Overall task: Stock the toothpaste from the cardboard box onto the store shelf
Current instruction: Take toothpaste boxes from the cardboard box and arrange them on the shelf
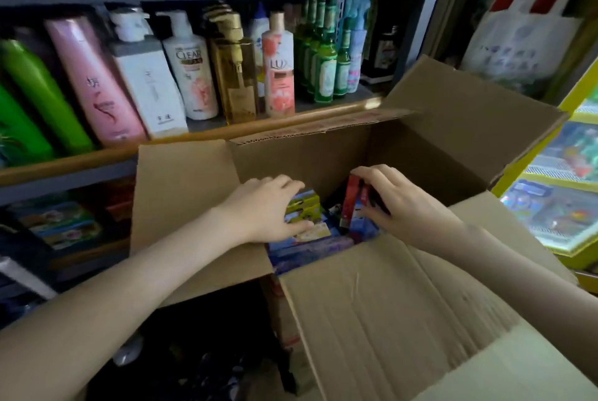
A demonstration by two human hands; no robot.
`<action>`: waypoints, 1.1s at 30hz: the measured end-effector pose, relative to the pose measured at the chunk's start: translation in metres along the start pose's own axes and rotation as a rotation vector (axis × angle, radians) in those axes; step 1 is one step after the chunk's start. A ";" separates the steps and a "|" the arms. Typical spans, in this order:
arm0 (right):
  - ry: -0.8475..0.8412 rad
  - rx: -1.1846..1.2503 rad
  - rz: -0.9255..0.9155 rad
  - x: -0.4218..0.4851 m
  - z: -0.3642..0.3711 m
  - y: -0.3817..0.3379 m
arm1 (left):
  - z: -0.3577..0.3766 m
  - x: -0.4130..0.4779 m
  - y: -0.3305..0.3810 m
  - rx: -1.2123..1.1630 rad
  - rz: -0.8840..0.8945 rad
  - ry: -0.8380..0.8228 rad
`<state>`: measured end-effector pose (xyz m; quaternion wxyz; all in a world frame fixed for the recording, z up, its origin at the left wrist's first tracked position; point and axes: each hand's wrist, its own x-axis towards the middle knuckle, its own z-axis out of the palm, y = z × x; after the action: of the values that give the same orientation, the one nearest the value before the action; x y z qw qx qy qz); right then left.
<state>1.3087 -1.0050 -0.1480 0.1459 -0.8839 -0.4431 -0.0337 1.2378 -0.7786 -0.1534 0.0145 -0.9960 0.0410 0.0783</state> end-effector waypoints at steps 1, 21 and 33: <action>-0.033 -0.009 -0.025 0.009 0.003 0.013 | 0.005 0.011 -0.002 0.027 -0.001 -0.003; -1.140 -0.041 -0.616 0.111 0.121 0.105 | 0.067 0.050 0.040 0.059 -0.129 -0.685; -1.525 -0.068 -0.511 0.085 0.184 0.101 | 0.074 0.052 0.040 -0.047 -0.163 -0.842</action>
<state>1.4273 -0.9438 -0.3308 -0.2361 -0.5385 -0.6081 0.5334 1.2743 -0.8196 -0.2355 0.0134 -0.8772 -0.0491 0.4774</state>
